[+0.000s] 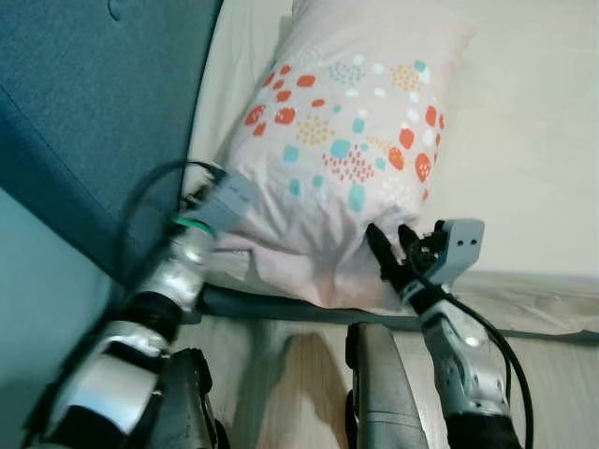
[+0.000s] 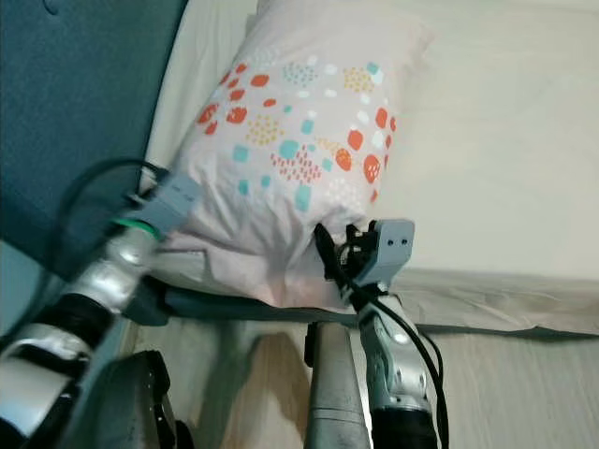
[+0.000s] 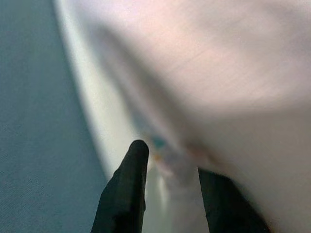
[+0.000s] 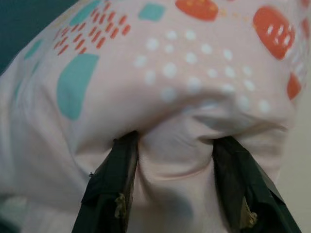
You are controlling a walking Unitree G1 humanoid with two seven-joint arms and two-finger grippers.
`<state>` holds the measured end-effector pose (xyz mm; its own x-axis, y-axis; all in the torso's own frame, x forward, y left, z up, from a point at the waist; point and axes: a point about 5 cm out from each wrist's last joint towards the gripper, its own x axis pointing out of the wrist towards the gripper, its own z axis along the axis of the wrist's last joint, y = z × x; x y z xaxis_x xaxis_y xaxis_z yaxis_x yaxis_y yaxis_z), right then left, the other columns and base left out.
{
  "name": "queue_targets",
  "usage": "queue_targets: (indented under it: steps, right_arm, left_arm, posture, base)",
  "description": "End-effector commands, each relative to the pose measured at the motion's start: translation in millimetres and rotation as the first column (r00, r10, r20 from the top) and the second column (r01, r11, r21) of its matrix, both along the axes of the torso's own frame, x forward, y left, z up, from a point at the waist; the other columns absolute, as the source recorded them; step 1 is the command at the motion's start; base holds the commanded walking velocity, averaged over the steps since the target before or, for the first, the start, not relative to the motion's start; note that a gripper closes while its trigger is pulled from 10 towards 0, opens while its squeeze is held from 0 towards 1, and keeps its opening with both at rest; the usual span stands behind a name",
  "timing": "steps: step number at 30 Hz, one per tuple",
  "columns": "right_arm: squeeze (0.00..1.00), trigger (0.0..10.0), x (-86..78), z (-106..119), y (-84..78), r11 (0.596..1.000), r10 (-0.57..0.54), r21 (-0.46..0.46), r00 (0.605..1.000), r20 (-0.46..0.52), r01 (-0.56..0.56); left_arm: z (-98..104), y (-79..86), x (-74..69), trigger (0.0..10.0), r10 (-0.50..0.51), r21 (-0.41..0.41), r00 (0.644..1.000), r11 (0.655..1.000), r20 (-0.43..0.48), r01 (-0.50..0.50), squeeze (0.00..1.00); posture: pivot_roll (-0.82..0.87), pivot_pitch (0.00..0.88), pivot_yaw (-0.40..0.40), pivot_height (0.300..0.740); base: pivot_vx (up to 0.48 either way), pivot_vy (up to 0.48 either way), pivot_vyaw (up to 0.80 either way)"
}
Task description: Clean up the room
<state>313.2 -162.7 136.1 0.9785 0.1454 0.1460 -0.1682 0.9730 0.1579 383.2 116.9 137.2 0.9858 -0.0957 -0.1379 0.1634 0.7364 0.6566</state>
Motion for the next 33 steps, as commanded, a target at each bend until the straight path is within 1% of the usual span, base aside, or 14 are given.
queue_targets:
  steps: [1, 3, 4, 6, 7, 9, 11, 13, 17, 23, 25, 27, 29, 33]
  right_arm:
    - [0.0, 10.0, 3.7, -3, -22.0, 0.986, -0.16, -0.047, 0.986, -0.036, 0.158]
    - [0.0, 10.0, 7.8, 2, -54.1, 0.931, -0.359, -0.097, 0.932, -0.052, 0.353]
    - [0.0, 10.0, 7.8, 2, -54.1, 0.931, -0.359, -0.097, 0.932, -0.052, 0.353]
    - [0.0, 10.0, 4.4, 10, -90.6, 0.853, -0.514, -0.126, 0.857, -0.037, 0.506]
    - [0.0, 10.0, 4.4, 10, -90.6, 0.853, -0.514, -0.126, 0.857, -0.037, 0.506]
    - [0.0, 10.0, -5.3, 22, -135.1, 0.71, -0.686, -0.215, 0.728, 0.005, 0.67]
    - [0.0, 10.0, -7.0, 24, -140.6, 0.688, -0.706, -0.224, 0.708, 0.012, 0.69]
    - [0.0, 10.0, -14.3, 39, -158.3, 0.616, -0.763, -0.232, 0.643, 0.064, 0.753]
    - [0.0, 10.0, -16.0, 49, -169.7, 0.563, -0.793, -0.239, 0.599, 0.113, 0.791]
    - [0.0, 10.0, -15.9, 67, -181.8, 0.492, -0.818, -0.23, 0.536, 0.208, 0.84]
    - [0.0, 10.0, -15.5, 69, -183.0, 0.488, -0.819, -0.231, 0.533, 0.212, 0.842]
    - [0.0, 10.0, -6.3, 65, -170.3, 0.585, -0.761, -0.22, 0.622, 0.181, 0.78]
    - [0.0, 10.0, 1.6, 60, -148.8, 0.694, -0.671, -0.199, 0.722, 0.169, 0.692]
    - [0.0, 10.0, 6.7, 56, -90.3, 0.879, -0.436, -0.111, 0.876, 0.207, 0.464]
  left_arm:
    - [-3, -22.2, -4.2, 10.0, -0.123, -0.071, 0.992, 0.99, -0.035, 0.12, 0.0]
    - [4, -54.7, -11.1, 10.0, -0.293, -0.196, 0.956, 0.939, -0.027, 0.283, 0.0]
    - [4, -54.7, -11.1, 10.0, -0.293, -0.196, 0.956, 0.939, -0.027, 0.283, 0.0]
    - [19, -76.9, -18.9, 10.0, -0.431, -0.329, 0.902, 0.849, 0.02, 0.413, 0.0]
    - [19, -76.9, -18.9, 10.0, -0.431, -0.329, 0.902, 0.849, 0.02, 0.413, 0.0]
    - [37, -92.9, -35.9, 10.0, -0.582, -0.431, 0.811, 0.718, 0.059, 0.546, 0.0]
    - [39, -94.8, -38.7, 10.0, -0.603, -0.44, 0.796, 0.699, 0.063, 0.564, 0.0]
    - [43, -99.6, -55.2, 10.0, -0.688, -0.418, 0.724, 0.641, 0.059, 0.643, 0.0]
    - [45, -104.4, -71.6, 10.0, -0.755, -0.411, 0.654, 0.581, 0.05, 0.702, 0.0]
    - [41, -98.2, -82.4, 10.0, -0.787, -0.408, 0.617, 0.561, 0.009, 0.72, 0.0]
    - [38, -94.0, -81.0, 10.0, -0.772, -0.389, 0.636, 0.588, -0.007, 0.71, 0.0]
    - [37, -77.0, -65.0, 10.0, -0.646, -0.324, 0.763, 0.719, 0.014, 0.614, 0.0]
    - [46, -63.0, -53.0, 10.0, -0.534, -0.329, 0.842, 0.784, 0.076, 0.527, 0.0]
    - [79, -33.4, -41.0, 10.0, -0.349, -0.463, 0.905, 0.779, 0.241, 0.424, 0.0]
  posture:
    - [-0.11, 0.149, 0.045, 0.536]
    - [-0.1, 0.15, 0.046, 0.536]
    - [-0.1, 0.15, 0.046, 0.536]
    - [-0.1, 0.148, 0.047, 0.536]
    - [-0.1, 0.148, 0.047, 0.536]
    - [-0.1, 0.146, 0.048, 0.536]
    - [-0.1, 0.146, 0.048, 0.536]
    - [-0.09, 0.145, 0.052, 0.536]
    - [-0.09, 0.142, 0.057, 0.536]
    - [-0.09, 0.138, 0.068, 0.536]
    - [-0.09, 0.138, 0.068, 0.536]
    - [-0.09, 0.136, 0.069, 0.536]
    - [-0.09, 0.136, 0.069, 0.536]
    - [-0.09, 0.133, 0.07, 0.536]
  base:
    - [0.0, 0.0, 0.0]
    - [0.0, 0.0, 0.0]
    - [0.0, 0.0, 0.0]
    - [0.0, 0.0, 0.0]
    - [0.0, 0.0, 0.0]
    - [0.0, 0.0, 0.0]
    - [0.0, 0.0, 0.0]
    - [0.0, 0.0, 0.0]
    - [0.0, 0.0, 0.0]
    - [0.0, 0.0, 0.0]
    - [0.0, 0.0, 0.0]
    - [0.0, 0.0, 0.0]
    - [0.0, 0.0, 0.0]
    - [0.0, 0.0, 0.0]
